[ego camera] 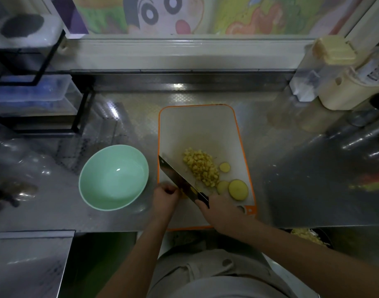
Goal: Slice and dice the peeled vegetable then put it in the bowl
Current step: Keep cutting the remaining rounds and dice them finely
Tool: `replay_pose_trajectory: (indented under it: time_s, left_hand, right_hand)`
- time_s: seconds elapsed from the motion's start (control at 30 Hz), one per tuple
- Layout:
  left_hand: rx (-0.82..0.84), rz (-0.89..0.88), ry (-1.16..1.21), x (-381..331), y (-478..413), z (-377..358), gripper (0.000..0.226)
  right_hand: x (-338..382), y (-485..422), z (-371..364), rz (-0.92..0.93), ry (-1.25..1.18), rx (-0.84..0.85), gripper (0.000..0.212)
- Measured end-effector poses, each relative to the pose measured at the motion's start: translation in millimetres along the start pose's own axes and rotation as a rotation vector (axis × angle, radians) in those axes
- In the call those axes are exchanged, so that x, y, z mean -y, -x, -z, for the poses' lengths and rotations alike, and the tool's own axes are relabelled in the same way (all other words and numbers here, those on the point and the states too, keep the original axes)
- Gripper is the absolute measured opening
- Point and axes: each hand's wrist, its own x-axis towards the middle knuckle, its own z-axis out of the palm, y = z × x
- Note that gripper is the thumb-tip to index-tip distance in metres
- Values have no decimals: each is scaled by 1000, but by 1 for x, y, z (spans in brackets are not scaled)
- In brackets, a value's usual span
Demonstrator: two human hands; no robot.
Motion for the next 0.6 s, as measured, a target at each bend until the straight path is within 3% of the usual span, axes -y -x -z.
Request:
replay_pose_trajectory:
  time_s: [0.17, 0.4, 0.6]
  left_hand:
    - [-18, -8, 10, -8, 4, 2, 31]
    - [-24, 2, -30, -1, 0, 0, 7]
    - [-39, -24, -39, -1, 1, -1, 6]
  right_hand:
    - [-2, -7, -9, -50, -41, -11, 40]
    - [-6, -11, -18, 2, 7, -116, 33]
    - [-12, -18, -29, 6, -112, -84, 30]
